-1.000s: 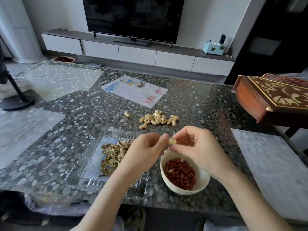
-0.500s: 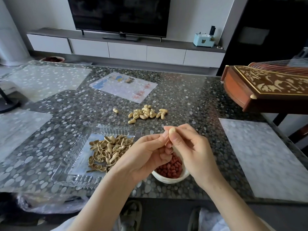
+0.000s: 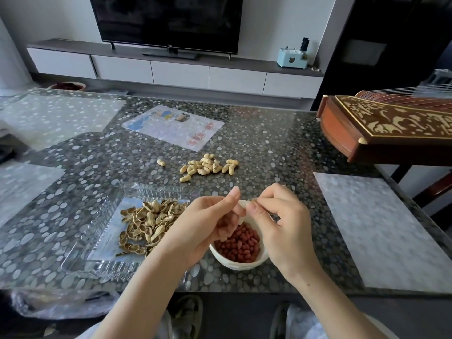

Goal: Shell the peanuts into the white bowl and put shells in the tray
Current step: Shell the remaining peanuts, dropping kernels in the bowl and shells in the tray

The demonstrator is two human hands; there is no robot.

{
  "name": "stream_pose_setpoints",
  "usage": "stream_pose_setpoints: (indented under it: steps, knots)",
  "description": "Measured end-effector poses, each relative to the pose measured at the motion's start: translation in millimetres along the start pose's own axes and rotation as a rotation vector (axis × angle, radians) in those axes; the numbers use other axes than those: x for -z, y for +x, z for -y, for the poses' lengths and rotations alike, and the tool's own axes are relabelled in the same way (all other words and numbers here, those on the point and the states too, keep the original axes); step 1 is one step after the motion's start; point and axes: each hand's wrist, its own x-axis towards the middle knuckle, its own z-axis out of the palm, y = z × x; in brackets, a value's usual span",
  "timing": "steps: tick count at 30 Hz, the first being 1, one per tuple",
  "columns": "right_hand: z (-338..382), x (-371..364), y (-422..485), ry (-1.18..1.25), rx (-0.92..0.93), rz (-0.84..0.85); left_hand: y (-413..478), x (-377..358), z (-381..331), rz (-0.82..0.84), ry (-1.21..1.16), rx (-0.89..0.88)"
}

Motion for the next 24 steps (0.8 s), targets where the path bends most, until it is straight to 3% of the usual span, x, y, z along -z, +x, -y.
stream_pose_setpoints:
  steps: [8,11,17,24]
  knots:
    - [-7,3,5,-0.127,0.211,0.097,-5,3,-5,0.139,-0.149,0.097]
    - [-5,3,5,-0.079,0.213,0.101,-6,4,-6,0.188,-0.240,0.128]
    - [1,-3,-1,0.113,0.035,0.058,-5,-1,-5,0.203,-0.432,0.211]
    - [15,-3,-3,0.519,-0.264,0.090,-5,0,-4,0.234,-0.474,0.242]
